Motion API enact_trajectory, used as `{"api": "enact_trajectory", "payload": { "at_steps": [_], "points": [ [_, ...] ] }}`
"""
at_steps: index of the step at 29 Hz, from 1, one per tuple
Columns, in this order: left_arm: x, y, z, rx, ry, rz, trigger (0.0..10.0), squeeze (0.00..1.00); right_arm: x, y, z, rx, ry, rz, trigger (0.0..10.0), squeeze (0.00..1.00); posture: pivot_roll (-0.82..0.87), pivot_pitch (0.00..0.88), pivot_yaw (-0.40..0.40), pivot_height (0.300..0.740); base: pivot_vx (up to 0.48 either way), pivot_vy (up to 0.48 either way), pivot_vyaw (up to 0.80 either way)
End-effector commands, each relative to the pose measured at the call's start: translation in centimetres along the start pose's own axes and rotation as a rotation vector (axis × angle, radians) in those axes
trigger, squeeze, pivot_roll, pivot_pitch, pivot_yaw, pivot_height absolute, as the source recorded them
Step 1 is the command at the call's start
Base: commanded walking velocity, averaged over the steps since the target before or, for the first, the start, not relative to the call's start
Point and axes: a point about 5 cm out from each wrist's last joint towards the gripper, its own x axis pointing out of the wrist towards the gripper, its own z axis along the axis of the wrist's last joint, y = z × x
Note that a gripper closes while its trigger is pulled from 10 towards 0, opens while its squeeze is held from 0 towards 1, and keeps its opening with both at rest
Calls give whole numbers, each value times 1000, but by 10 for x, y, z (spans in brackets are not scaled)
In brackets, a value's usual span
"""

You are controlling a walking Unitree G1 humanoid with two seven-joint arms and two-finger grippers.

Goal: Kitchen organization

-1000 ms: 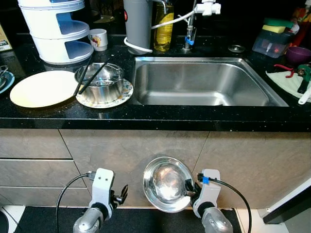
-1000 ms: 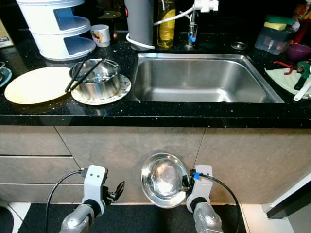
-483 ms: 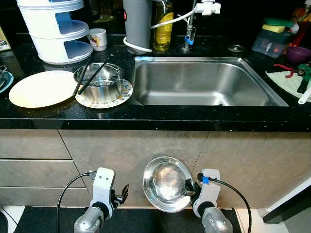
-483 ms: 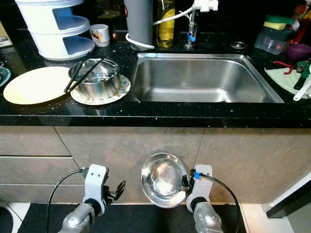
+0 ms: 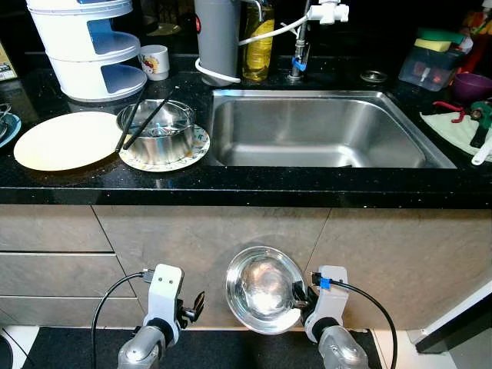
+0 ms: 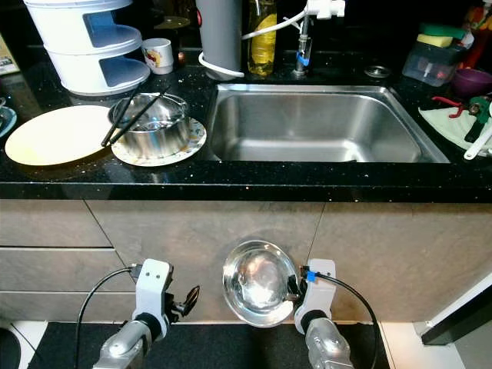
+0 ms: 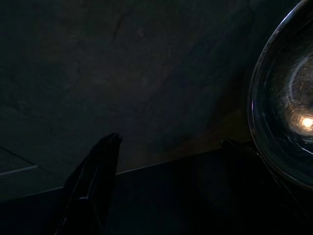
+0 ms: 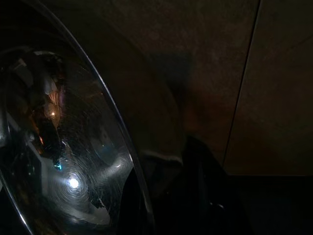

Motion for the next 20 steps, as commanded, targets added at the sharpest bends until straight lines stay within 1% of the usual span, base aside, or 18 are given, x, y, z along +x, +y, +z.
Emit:
{"api": "enact_trajectory", "payload": {
  "at_steps": [1, 16, 20],
  "points": [
    [-3, -1, -9, -13, 33, -4, 10000, 0, -1, 1, -3, 7, 6, 1, 10000, 0, -102, 130, -34, 740, 0, 0, 0],
    [-3, -2, -12, -12, 42, -17, 10000, 0, -1, 1, -3, -5, 4, 2, 10000, 0, -108, 111, -33, 740, 0, 0, 0],
    [-2, -1, -11, -12, 41, -10, 10000, 0, 2, 2, 2, 0, -9, 37, 10000, 0, -102, 102, -32, 740, 0, 0, 0]
  ]
}}
